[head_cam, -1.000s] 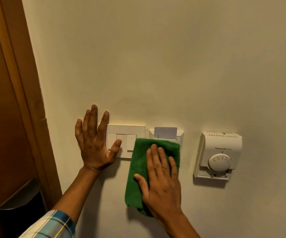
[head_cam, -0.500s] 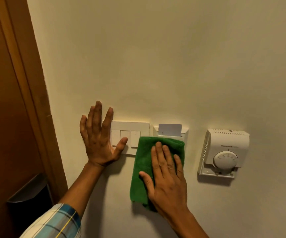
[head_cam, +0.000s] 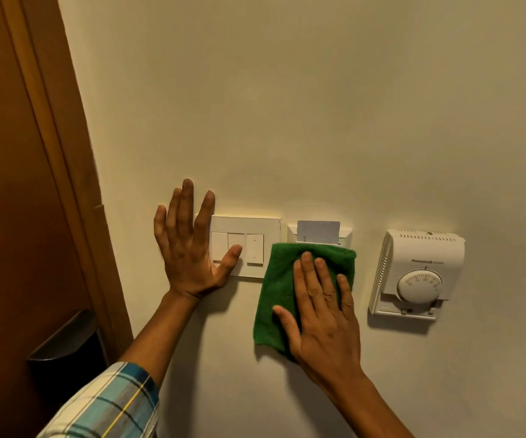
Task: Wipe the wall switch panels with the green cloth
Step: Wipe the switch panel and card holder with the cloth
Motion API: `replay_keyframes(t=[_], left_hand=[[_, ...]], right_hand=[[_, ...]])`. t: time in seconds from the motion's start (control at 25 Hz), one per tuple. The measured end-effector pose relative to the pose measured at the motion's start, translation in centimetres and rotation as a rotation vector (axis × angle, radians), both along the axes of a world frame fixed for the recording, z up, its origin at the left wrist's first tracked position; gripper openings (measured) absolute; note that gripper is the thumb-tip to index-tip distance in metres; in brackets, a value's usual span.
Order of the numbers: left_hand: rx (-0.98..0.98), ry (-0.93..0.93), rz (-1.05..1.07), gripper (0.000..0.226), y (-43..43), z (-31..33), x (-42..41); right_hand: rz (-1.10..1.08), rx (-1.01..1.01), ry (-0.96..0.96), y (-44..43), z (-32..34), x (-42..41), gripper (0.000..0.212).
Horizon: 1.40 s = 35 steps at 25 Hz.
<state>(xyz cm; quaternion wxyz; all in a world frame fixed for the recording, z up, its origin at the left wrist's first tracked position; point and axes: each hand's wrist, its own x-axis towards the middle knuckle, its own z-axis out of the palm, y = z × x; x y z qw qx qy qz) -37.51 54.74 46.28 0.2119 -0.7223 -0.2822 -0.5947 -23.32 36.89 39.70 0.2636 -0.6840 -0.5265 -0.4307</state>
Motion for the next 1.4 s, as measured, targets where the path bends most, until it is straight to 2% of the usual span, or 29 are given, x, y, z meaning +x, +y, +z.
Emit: replay_keyframes(t=[0.08,0.28,0.48,0.64,0.76,0.96,1.08,1.16,1.24,1.32,1.4], left_hand=[[0.01,-0.006,-0.011,0.082,0.0,0.0,0.1],[-0.005,0.0,-0.007,0.083,0.0,0.0,0.0],[-0.003,0.003,-0.018,0.082,0.0,0.0,-0.1],[0.011,-0.007,-0.015,0.081,0.2,-0.1,0.0],[0.025,-0.007,-0.009,0.081,0.3,-0.3,0.1],[0.011,-0.022,-0.001,0.081,0.2,-0.2,0.1],[-0.043,-0.005,-0.036,0.08,-0.7,-0.1,-0.2],[-0.098,-0.019,-0.095,0.078,-1.6,0.1,-0.7],[-0.158,-0.115,-0.149,0.072,-3.6,-0.9,-0.9],[-0.297,-0.237,-0.24,0.066,-7.5,-4.0,-1.3],[-0.511,-0.302,-0.37,0.054,-12.3,-8.5,-1.9]], right_hand=[[-0.015,-0.012,-0.02,-1.2,-0.5,1.0,0.073],[-0.036,0.08,0.095,0.0,2.5,0.1,0.073],[0.0,-0.079,-0.017,-0.6,-0.7,-0.5,0.071],[-0.051,0.009,0.083,-1.3,0.1,0.9,0.071],[0.005,0.052,0.154,0.1,1.9,-1.0,0.068],[0.065,-0.011,-0.049,-1.4,1.9,-0.6,0.055],[-0.132,0.092,-0.017,-3.3,3.8,0.4,0.079],[-0.201,0.141,0.051,-3.9,5.2,0.3,0.083],[-0.186,0.129,0.078,-4.3,6.0,0.3,0.075],[-0.118,0.08,0.144,-5.3,6.6,0.3,0.057],[0.057,-0.023,0.354,-6.6,6.6,0.3,0.035]])
